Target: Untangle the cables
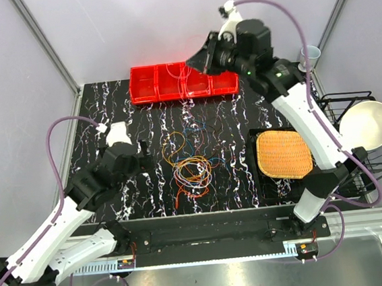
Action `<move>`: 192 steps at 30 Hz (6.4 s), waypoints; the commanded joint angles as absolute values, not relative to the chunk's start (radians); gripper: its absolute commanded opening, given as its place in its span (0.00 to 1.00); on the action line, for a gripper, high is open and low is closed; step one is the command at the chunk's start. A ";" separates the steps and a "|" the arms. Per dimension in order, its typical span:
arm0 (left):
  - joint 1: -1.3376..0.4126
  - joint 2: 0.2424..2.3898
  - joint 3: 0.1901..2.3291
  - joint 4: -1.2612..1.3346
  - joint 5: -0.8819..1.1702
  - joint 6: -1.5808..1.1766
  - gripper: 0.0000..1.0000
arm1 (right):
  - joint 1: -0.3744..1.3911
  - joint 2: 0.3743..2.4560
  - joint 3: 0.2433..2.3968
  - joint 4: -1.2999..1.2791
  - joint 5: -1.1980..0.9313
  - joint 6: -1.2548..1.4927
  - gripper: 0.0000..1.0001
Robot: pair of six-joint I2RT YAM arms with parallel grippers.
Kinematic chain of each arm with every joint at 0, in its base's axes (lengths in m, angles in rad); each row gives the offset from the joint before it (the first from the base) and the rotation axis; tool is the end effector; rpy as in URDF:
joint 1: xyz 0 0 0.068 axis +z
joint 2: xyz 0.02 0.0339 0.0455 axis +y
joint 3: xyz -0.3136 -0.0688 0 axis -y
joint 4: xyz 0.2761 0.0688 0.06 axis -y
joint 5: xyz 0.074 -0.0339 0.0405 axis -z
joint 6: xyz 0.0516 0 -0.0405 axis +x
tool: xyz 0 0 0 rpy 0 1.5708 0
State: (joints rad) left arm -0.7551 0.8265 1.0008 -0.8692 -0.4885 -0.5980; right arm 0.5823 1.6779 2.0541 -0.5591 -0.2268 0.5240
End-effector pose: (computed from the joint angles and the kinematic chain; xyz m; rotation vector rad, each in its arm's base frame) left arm 0.1338 -0.0926 0.3746 -0.0820 2.1781 -0.2140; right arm 0.3364 0.2354 0.5599 -0.2293 1.8453 0.9886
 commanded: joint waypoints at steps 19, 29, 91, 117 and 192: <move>-0.753 0.689 0.951 -1.025 -0.616 -0.643 0.99 | 0.575 1.714 2.689 -0.753 -0.084 0.364 0.00; -0.755 0.577 0.893 -0.976 -0.637 -0.632 0.99 | 0.575 1.528 2.649 -0.490 -0.137 0.403 0.00; -0.692 0.543 0.861 -0.977 -0.640 -0.666 0.99 | 0.238 2.456 2.720 0.095 -0.241 0.192 0.00; -0.676 0.523 0.854 -0.969 -0.630 -0.664 0.99 | 0.360 2.486 2.784 0.193 -0.249 0.261 0.00; -0.640 0.471 0.848 -0.960 -0.611 -0.660 0.99 | 0.407 2.311 2.274 -0.181 0.216 0.311 1.00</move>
State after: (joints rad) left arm -0.6437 0.4839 0.8566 -0.9997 -0.6064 -0.6624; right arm 0.4057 2.5263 2.3623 -0.1776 0.1646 0.2607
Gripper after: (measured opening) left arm 0.987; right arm 0.994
